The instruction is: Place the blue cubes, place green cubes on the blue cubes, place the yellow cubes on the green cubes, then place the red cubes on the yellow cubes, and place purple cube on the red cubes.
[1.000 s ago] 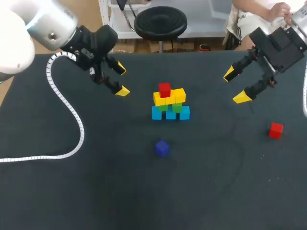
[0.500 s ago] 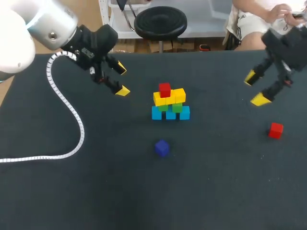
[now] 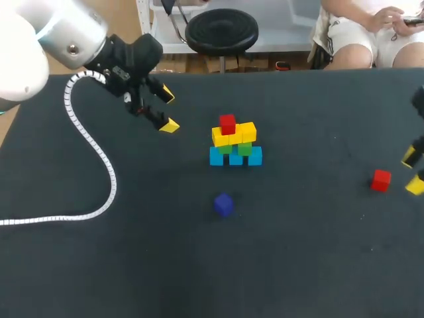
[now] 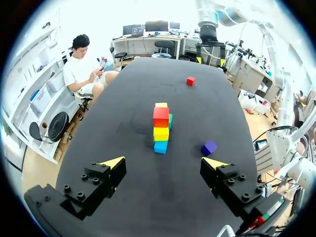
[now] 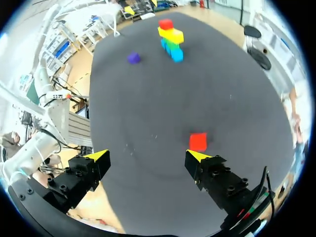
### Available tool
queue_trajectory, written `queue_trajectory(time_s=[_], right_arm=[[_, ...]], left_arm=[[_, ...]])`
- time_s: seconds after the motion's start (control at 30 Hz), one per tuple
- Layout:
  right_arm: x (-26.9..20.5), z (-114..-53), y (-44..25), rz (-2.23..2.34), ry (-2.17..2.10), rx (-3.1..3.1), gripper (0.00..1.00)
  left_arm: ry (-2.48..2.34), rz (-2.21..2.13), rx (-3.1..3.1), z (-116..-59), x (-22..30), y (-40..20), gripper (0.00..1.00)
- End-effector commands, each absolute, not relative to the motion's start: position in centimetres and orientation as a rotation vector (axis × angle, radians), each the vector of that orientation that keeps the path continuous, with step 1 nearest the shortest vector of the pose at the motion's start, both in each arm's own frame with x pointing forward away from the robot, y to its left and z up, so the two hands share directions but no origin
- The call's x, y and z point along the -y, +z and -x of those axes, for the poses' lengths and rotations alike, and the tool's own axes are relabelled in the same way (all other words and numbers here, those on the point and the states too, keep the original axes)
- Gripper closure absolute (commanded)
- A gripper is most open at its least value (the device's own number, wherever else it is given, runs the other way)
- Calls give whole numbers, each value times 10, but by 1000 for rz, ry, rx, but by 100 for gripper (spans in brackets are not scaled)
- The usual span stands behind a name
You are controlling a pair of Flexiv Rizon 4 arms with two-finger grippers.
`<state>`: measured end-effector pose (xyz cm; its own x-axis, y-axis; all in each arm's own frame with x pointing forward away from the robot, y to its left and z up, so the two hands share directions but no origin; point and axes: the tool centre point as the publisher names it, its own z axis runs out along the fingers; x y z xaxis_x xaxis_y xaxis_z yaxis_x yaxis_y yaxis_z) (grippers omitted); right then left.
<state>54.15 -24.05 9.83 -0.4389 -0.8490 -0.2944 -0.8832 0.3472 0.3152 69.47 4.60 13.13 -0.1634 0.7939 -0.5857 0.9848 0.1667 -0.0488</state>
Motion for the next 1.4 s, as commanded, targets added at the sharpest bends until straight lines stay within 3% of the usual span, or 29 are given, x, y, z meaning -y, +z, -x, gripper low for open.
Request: queue_trajectory(time_s=[0.03,0.6,1.4], right_arm=[[251,-519,91,1548,432,-2498,0],[259,-558,40,1566,587,-2213,0],[242,-588,27,1578,685,-2060,0]], left_arm=[[-603,-1686,-2020,-697,-46,131,0],[-603,-1686,-2020,-697,-46,131,0],[-603,-1686,-2020,-697,-46,131,0]])
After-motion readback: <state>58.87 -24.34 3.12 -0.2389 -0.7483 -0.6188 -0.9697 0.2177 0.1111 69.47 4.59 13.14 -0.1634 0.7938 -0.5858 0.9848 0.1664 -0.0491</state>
